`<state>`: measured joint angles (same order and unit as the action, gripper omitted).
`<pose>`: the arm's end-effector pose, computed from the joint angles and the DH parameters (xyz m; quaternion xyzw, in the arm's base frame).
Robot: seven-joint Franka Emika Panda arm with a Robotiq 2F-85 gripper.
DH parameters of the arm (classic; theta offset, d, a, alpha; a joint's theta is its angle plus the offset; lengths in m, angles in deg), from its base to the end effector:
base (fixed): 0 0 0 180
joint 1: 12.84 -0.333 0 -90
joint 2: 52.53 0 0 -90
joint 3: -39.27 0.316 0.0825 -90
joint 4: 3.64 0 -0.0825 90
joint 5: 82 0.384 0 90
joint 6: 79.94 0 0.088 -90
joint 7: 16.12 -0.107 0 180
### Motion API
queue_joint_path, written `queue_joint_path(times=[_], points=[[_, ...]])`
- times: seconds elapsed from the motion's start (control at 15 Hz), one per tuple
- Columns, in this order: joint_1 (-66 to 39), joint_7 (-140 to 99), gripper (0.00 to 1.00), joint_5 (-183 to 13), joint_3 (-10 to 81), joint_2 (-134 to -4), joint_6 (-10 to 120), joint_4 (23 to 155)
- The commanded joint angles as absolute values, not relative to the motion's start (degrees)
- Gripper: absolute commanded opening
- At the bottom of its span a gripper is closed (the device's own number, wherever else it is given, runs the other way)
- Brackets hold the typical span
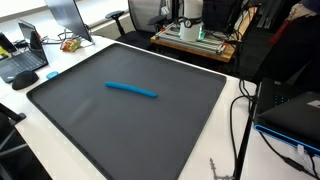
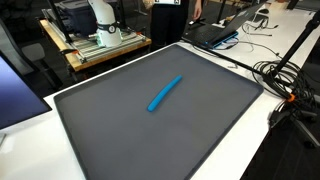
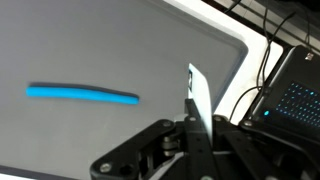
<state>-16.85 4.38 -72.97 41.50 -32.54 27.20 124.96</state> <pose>0.4413 0.0616 0.5052 -0.9761 -0.2059 0.0041 0.0693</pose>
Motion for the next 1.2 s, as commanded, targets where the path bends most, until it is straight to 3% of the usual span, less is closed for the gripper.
queue_joint_path(times=[0.0,0.6,1.13], points=[[-17.04,-10.55,0.01,-78.88,45.96,-36.98,29.43,122.51],[-17.67,-13.34,0.04,-79.34,46.04,-37.69,28.89,123.13],[-16.94,-20.82,0.01,-82.09,46.66,-44.09,45.54,123.76]])
